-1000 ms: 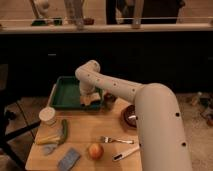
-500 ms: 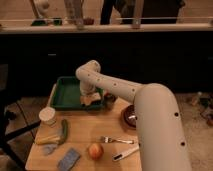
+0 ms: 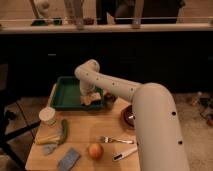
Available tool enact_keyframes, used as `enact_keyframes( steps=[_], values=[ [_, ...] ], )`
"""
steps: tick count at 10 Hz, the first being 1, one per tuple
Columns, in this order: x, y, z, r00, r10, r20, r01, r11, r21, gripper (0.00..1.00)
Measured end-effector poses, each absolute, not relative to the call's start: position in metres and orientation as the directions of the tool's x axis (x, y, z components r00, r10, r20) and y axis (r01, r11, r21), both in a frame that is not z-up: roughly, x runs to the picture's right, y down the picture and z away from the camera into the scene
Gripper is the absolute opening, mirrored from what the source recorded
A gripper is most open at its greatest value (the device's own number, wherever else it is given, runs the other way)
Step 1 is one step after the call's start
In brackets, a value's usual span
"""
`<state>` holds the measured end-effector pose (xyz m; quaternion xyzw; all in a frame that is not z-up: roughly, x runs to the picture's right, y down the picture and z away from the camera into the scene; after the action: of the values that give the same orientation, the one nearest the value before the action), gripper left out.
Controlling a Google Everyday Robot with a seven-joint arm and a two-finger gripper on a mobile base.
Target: Place eraser in tray
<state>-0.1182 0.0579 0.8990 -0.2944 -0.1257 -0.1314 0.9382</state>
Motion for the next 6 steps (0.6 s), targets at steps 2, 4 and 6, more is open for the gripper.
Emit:
enact_keyframes(
  steps=[2, 4, 6],
  values=[
    [-0.128, 0.052, 0.899, 0.934, -0.177, 0.312, 0.322, 0.794, -0.515, 0.00],
    [-0.130, 0.048, 0.900, 0.935, -0.175, 0.310, 0.320, 0.795, -0.515, 0.00],
    [-0.137, 0.045, 0.901, 0.934, -0.176, 0.312, 0.321, 0.796, -0.513, 0.00]
  ],
)
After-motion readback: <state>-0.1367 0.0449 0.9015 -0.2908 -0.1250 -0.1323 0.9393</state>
